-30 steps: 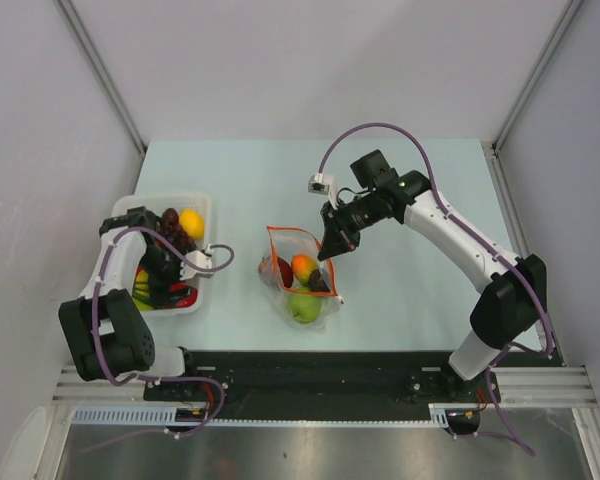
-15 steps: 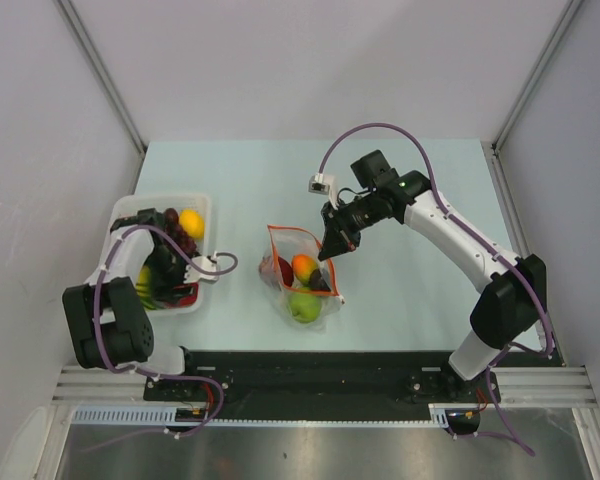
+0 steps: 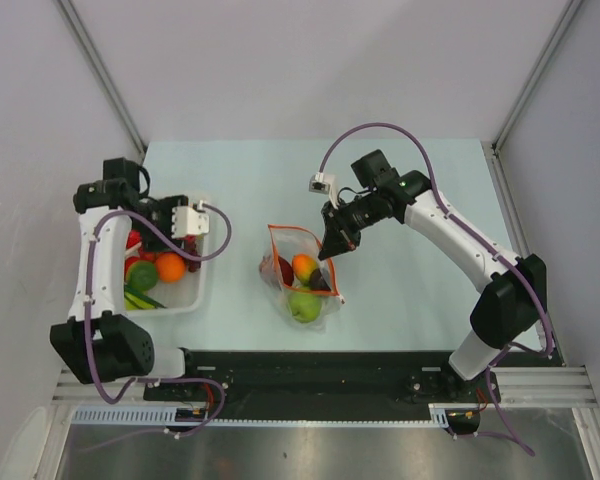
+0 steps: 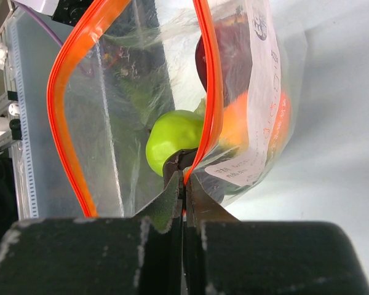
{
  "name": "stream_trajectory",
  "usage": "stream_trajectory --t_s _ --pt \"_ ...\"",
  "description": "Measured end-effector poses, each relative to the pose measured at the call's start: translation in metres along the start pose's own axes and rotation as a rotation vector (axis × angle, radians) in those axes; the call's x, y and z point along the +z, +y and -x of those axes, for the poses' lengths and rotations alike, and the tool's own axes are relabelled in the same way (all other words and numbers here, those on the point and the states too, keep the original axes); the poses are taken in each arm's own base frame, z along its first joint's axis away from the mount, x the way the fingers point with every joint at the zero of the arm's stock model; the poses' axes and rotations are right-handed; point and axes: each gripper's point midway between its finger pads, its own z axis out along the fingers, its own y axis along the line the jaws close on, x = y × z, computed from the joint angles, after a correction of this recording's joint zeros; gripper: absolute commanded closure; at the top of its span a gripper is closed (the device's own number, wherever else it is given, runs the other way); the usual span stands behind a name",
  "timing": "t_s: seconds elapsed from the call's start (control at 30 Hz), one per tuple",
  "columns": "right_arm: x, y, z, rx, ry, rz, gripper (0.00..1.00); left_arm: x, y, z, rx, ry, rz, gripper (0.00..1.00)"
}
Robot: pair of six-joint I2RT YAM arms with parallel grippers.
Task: Place the food in the zip-top bag and seal the zipper
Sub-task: Pick up the fake vegetable from the bin, then place the fake vegetable in the zipper food storage bag.
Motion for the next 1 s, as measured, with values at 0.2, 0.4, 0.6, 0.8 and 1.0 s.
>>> stream_trajectory --t_s 0.2,0.4,0.6,0.8,1.0 --pt "0.001 0.001 0.003 0.012 -0.011 0.004 1.0 -0.065 0.065 0.103 0.098 -0.262 0.245 0.54" --pt "0.001 0.003 0.005 0.026 -0.016 0.015 1.0 -0.11 0.037 0.229 0.306 -0.614 0.295 0.52" --pt "0.003 0.005 0.006 0.036 -0.019 0.022 1.0 -0.129 -0.016 0.298 0.557 -0.799 0.262 0.53" --pt "0.003 0.007 0.006 0.048 -0.021 0.028 1.0 -0.089 -0.04 0.308 0.658 -0.773 0.124 0.53" --pt "0.005 0.009 0.007 0.044 -0.02 0.033 1.0 -0.052 -0.043 0.299 0.714 -0.668 0.035 0.46"
